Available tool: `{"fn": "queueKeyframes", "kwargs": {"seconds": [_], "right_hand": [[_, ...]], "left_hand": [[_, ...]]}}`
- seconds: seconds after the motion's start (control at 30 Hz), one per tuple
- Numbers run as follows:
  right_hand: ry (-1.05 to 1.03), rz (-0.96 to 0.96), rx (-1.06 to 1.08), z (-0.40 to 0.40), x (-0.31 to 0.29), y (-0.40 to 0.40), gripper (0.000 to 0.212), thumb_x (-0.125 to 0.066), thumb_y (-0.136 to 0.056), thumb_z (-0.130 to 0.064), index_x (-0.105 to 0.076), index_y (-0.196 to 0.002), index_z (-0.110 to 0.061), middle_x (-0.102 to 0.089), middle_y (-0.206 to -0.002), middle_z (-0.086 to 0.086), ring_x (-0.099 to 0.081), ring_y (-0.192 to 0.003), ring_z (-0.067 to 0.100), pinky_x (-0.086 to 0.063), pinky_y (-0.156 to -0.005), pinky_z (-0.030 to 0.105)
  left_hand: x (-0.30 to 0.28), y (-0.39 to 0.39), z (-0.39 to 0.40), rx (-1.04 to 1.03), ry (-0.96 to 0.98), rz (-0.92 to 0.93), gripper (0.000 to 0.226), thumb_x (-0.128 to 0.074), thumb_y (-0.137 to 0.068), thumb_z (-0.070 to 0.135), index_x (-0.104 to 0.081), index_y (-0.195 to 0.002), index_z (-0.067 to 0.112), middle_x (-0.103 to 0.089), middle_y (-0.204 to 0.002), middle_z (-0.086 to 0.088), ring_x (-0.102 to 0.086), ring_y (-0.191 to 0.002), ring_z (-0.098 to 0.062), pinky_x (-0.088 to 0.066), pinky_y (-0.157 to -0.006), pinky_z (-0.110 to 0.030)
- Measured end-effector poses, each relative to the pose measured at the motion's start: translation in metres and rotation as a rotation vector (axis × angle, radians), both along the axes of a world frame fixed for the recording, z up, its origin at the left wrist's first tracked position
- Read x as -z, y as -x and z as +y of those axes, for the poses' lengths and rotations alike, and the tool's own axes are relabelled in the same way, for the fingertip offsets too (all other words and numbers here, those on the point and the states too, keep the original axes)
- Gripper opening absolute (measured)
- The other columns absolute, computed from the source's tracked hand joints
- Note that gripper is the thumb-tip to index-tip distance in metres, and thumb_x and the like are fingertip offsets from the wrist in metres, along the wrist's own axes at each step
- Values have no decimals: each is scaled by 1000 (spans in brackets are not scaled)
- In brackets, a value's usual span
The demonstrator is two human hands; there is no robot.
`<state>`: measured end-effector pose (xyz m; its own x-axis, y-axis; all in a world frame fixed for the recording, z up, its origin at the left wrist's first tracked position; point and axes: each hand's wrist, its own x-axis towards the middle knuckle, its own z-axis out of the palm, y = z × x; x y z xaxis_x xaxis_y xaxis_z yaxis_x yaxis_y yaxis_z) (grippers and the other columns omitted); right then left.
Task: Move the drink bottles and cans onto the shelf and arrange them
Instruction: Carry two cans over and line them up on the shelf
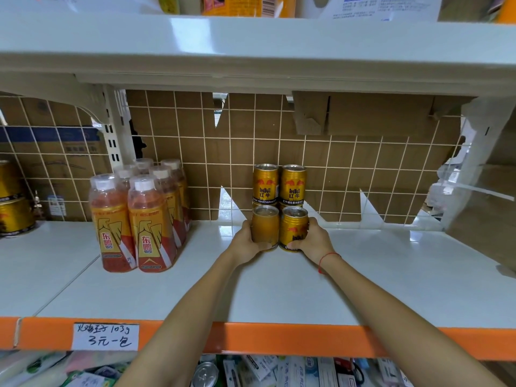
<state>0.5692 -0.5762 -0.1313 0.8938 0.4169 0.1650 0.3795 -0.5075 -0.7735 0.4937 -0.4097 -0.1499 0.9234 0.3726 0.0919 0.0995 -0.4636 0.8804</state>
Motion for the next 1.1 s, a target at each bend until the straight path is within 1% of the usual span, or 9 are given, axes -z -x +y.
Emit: {"fn": "queueKeyframes", "kwargs": {"seconds": [0.2, 0.4, 0.57, 0.97, 1.1], "right_hand": [[3, -5, 4, 0, 1, -1, 67, -81, -70, -16, -42, -123, -7, -58, -124, 14, -55, -113, 31, -44, -92, 36], [0, -9, 3, 1, 2, 0, 68, -81, -70, -18, -42, -125, -8, -57, -126, 14, -55, -114, 30, -44, -94, 37], [-9, -5, 7, 1, 2, 0, 68, -81, -70, -17, -42, -125, -8, -58, -125, 13, -55, -113, 30, -45, -93, 36], [-12, -12, 27, 3, 4, 2, 68, -82, -70, -18, -42, -125, -8, -58, -125, 13, -56, -113, 30, -44, -94, 37], [-9, -6, 23, 3, 4, 2, 68, -81, -70, -18, -42, -125, -8, -57, -126, 13, -55, -114, 30, -44, -94, 37]], "left_hand": [[0, 0, 0, -4, -7, -2, 71, -73, -83, 16, -29, -138, 10, -50, -135, -8, -51, -120, -23, -41, -95, -29], [-1, 1, 0, 7, -22, 10, 71, -72, -84, 17, -28, -138, 9, -49, -137, -8, -51, -121, -23, -41, -98, -31], [-2, 3, -1, 7, -10, 14, 70, -71, -84, 16, -27, -138, 9, -49, -137, -9, -51, -122, -24, -42, -102, -35], [-7, 7, -1, 21, 9, 50, 70, -71, -84, 15, -27, -138, 9, -48, -137, -10, -50, -122, -24, -43, -103, -36], [-7, 8, -1, 17, 13, 56, 71, -72, -83, 14, -27, -137, 8, -49, -136, -9, -51, -121, -23, -43, -99, -33]]}}
